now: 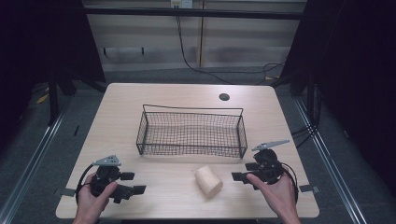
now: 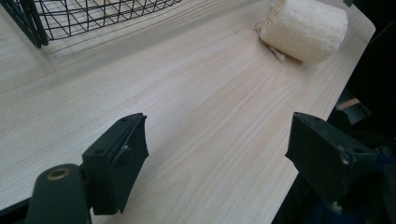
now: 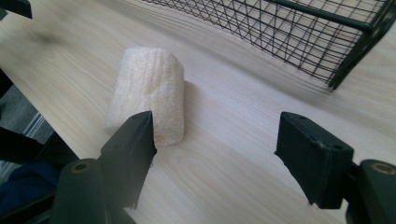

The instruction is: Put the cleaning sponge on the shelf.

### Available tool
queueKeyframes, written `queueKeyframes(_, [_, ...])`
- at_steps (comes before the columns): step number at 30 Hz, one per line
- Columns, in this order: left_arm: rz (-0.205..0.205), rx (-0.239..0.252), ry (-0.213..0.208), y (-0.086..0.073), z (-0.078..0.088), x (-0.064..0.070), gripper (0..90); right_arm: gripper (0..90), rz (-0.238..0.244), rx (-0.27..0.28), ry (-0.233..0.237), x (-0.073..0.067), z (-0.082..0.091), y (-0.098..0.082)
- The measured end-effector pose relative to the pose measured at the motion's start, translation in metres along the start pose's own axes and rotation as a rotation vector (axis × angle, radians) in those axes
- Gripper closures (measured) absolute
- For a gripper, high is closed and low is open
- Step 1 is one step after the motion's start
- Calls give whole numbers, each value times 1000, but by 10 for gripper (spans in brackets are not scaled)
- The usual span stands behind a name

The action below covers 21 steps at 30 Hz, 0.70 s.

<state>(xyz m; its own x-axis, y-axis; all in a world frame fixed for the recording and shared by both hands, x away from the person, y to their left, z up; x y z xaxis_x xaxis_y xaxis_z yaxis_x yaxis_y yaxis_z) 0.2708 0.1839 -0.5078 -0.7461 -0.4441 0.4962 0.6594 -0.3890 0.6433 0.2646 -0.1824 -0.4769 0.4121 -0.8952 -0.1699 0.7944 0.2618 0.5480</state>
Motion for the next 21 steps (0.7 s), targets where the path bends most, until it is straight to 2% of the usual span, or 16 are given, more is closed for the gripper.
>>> queueKeyframes(5, [7, 3, -7, 0, -1, 1, 191, 281, 25, -46, 23, -7, -3, 7])
queueKeyframes(6, [3, 6, 3, 1, -1, 0, 190, 281, 27, -52, 29, -9, -3, 8])
queueKeyframes(12, [15, 15, -9, 1, 1, 1, 190, 300, 47, -64, 68, -19, 1, 23])
queueKeyframes(15, [13, 14, -12, 1, 1, 1, 190, 301, 63, -95, 89, -25, -2, 29])
queueKeyframes(19, [11, 14, -6, 1, 1, 1, 190, 330, 94, -161, 94, -33, -11, 30])
queueKeyframes(20, [11, 15, -5, 1, 1, 1, 190, 330, 94, -161, 94, -33, -11, 30])
queueKeyframes(21, [11, 11, -7, 1, 1, 1, 190, 343, 113, -180, 92, -37, -16, 31])
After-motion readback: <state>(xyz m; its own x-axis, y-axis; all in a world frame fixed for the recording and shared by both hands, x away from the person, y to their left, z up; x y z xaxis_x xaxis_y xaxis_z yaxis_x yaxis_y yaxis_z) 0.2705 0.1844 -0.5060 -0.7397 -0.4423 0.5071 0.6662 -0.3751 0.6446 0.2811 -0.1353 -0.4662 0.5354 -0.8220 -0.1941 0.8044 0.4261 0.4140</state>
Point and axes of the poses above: each handheld gripper's, and its own axes: z roughly backward along the jaws, y roughly out of its top, x roughly to its right, the point moved 8 cm from there along -z, roughly forward along the jaws, and after that the axes turned 10 degrees about -y, right-handed, at the moved point
